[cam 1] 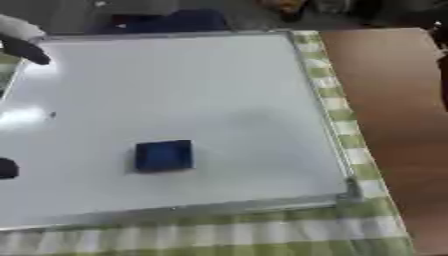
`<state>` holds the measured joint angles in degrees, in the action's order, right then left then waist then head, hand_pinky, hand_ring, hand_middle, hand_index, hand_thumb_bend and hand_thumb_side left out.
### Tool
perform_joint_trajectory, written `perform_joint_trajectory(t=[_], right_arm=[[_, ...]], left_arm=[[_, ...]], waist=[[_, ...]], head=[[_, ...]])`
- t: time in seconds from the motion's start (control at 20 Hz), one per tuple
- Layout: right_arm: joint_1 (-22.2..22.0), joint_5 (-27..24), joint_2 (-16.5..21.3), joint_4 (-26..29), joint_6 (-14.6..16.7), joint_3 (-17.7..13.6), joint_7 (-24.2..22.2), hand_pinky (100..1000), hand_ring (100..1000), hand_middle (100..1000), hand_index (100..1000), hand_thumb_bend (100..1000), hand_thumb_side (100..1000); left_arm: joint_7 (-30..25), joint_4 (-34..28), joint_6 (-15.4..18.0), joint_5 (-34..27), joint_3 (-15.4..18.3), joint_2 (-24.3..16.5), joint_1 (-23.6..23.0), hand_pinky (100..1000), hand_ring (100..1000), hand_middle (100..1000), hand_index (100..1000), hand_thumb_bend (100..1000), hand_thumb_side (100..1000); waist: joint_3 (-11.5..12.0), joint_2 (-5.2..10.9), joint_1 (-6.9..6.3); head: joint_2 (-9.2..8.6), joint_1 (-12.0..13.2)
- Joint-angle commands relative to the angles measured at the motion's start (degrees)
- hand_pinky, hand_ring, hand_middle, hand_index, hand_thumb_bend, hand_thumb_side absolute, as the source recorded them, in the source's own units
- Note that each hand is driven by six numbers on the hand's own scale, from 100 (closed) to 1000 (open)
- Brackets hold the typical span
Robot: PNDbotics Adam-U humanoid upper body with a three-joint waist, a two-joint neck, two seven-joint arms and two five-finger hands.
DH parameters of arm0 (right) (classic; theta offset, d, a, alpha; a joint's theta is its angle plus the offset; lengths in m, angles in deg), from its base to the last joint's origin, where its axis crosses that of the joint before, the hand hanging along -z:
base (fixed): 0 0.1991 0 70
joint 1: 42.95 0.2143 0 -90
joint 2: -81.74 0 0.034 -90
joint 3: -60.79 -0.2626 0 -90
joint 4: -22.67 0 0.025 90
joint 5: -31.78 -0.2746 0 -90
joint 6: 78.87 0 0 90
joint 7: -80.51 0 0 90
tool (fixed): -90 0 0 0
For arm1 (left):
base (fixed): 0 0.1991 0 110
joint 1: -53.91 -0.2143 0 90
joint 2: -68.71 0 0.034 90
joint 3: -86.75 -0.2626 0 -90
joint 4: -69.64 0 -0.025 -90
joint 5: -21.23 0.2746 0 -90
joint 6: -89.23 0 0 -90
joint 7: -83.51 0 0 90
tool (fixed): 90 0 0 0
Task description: Wipe the whiteboard clean with a brush.
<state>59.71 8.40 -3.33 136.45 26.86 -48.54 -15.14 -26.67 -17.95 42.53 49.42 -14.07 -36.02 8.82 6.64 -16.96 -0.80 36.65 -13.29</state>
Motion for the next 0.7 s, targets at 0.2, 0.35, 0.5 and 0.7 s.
perform_joint_trajectory(t=[0.2, 0.35, 0.5, 0.7], right_arm=[[0.92, 0.08, 1.47, 0.81, -0.38, 0.15, -0.82, 730, 635, 524, 591, 199, 1000], [1.02, 0.06, 1.54, 0.81, -0.49, 0.2, -1.01, 731, 635, 524, 591, 199, 1000], [1.1, 0.03, 1.59, 0.81, -0.55, 0.28, -1.14, 731, 636, 524, 591, 201, 1000], [1.2, -0.15, 1.61, 0.81, -0.47, 0.37, -1.2, 731, 636, 525, 592, 199, 1000]], left_arm=[[-1.34, 5.01, 3.23, 4.88, -3.67, 1.9, 5.03, 791, 787, 717, 151, 685, 823], [-2.04, 7.47, 3.59, 6.83, -4.87, 3.73, 6.69, 786, 784, 718, 152, 676, 815], [-3.03, 10.09, 3.5, 8.1, -5.3, 5.91, 8.07, 786, 785, 722, 151, 669, 812], [-3.59, 13.16, 2.4, 10.08, -4.96, 9.57, 9.3, 782, 779, 717, 149, 665, 804]], waist=[[-0.19, 0.61, -0.34], [-0.21, 0.51, -0.51], [-0.21, 0.48, -0.58], [-0.37, 0.55, -0.45]], head=[[-1.0, 0.47], [-0.93, 0.58], [-0.8, 0.41], [-0.75, -0.27]])
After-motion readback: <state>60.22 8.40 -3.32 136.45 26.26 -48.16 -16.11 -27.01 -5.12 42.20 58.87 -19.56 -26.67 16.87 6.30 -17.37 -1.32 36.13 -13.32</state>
